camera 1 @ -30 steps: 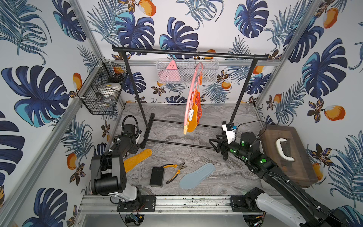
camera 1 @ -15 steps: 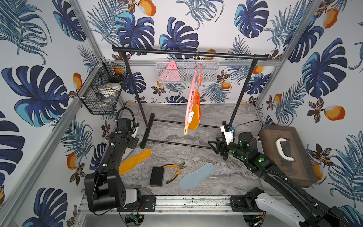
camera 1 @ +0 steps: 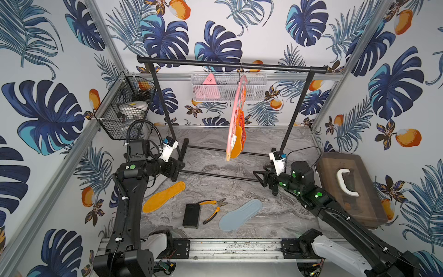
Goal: Take the shoe insoles off the hanger
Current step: Place the insole at the center of the board, then remove the insole from the hanger.
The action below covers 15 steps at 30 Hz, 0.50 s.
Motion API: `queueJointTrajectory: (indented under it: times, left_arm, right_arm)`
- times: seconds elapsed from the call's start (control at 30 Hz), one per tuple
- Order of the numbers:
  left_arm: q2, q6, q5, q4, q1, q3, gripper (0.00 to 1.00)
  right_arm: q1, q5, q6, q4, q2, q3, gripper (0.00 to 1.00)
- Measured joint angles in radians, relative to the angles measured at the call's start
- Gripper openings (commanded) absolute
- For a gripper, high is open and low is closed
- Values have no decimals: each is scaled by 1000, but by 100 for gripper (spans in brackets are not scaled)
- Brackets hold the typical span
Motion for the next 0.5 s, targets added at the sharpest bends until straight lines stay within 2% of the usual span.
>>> queueJointTrajectory:
  times: [0.13, 0.2, 0.27, 0.3, 0.33, 0.5]
  left_arm:
    - [55, -33, 164, 91, -36, -1, 70]
    - [89, -57, 201, 132, -67, -1, 73]
    - [111, -65, 227, 175, -107, -1, 76]
    - [121, -77, 236, 200, -131, -1, 77]
    - [129, -80, 240, 221, -154, -1, 78]
    - [196, -113, 261, 355, -293, 9, 83]
  right_arm:
    - [0, 5, -4, 4, -37, -14, 79]
    - [0, 13, -5, 4, -64, -26, 81]
    - [0, 18, -8, 4, -89, -32, 86]
    - [0, 19, -10, 3, -100, -34, 95]
    - [0, 24, -13, 2, -110, -35, 100]
    - [0, 57, -28, -11, -163, -50, 100]
